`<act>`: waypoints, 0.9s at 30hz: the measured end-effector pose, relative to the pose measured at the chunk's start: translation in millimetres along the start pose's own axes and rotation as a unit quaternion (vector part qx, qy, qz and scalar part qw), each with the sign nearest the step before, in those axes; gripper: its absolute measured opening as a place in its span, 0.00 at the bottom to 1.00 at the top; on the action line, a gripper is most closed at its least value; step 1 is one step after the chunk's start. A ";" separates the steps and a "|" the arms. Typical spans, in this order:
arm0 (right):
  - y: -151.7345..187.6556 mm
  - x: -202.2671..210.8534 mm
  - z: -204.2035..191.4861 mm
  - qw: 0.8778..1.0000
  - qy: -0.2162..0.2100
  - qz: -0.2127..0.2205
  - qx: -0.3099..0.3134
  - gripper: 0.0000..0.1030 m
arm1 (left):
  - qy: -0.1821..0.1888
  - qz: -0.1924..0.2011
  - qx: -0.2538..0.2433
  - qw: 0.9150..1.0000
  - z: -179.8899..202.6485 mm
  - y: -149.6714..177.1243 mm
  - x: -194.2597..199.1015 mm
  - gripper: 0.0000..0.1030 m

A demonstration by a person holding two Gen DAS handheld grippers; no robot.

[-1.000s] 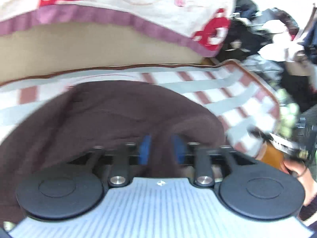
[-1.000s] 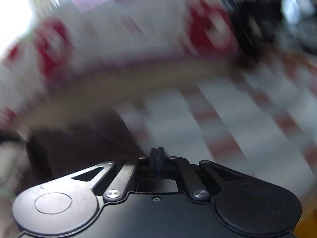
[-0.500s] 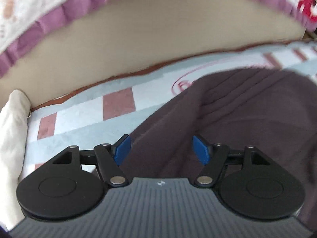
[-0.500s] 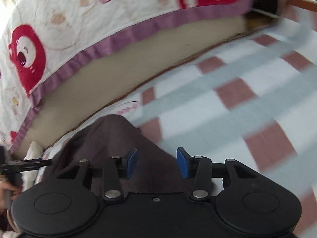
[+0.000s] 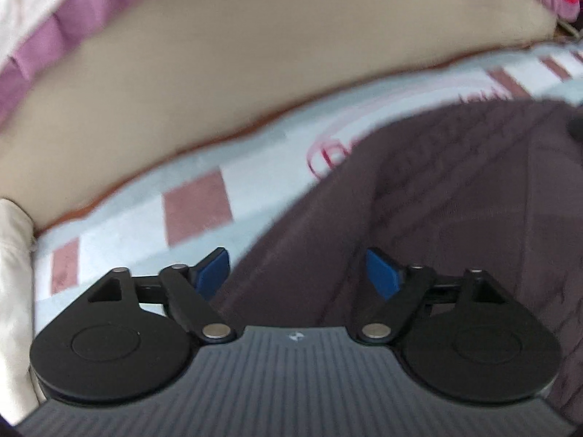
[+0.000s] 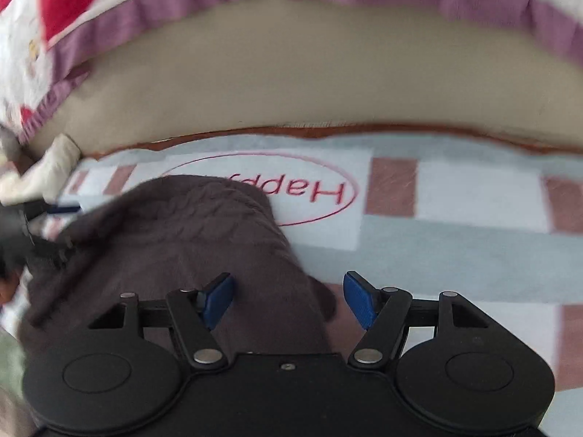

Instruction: Fold clothes

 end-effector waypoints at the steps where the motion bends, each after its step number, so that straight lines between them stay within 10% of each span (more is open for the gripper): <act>1: 1.1 -5.9 0.9 1.000 -0.022 -0.006 -0.013 0.68 | 0.000 -0.013 0.007 1.000 -0.4 2.9 -5.8 0.85; 2: 2.5 -11.1 1.3 0.999 -0.044 -0.010 -0.024 0.61 | -0.001 -0.026 0.016 1.000 -1.2 6.1 -11.5 0.85; 3: 4.9 -12.5 -0.2 0.998 -0.059 -0.010 -0.029 0.29 | -0.001 -0.031 0.028 0.999 -3.2 9.4 -15.2 0.83; 4: 7.5 -9.4 -3.8 0.998 -0.063 -0.001 -0.032 0.17 | 0.003 -0.028 0.045 0.999 -5.8 10.8 -12.7 0.72; 5: 10.2 -6.3 -7.4 0.997 -0.066 0.007 -0.035 0.17 | 0.008 -0.022 0.063 0.998 -8.6 10.9 -7.2 0.26; 6: 12.9 -1.5 -11.4 0.997 -0.068 0.019 -0.036 0.16 | 0.014 -0.015 0.081 0.996 -11.4 11.1 -1.7 0.10; 15: 76.3 119.0 -79.2 0.977 -0.172 0.124 0.029 0.15 | 0.069 0.100 0.103 0.987 -46.4 58.0 168.5 0.09; 21: 142.9 145.5 -122.2 0.979 -0.186 0.016 0.084 0.16 | 0.156 -0.008 0.161 0.975 -77.6 127.8 230.9 0.09; 27: 159.0 118.5 -136.7 0.973 -0.187 -0.089 0.098 0.17 | 0.132 -0.090 0.159 0.974 -73.5 163.3 219.5 0.12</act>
Point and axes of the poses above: each gripper's, at about its wrist camera, not at the fingertips, and x roughly against the way its jaws point, z to its right, y to its underside, the point moved 2 cm from there along -x, roughly the way its jaws point, and after that the axes turned 10 degrees about x, right-handed, at the moved point
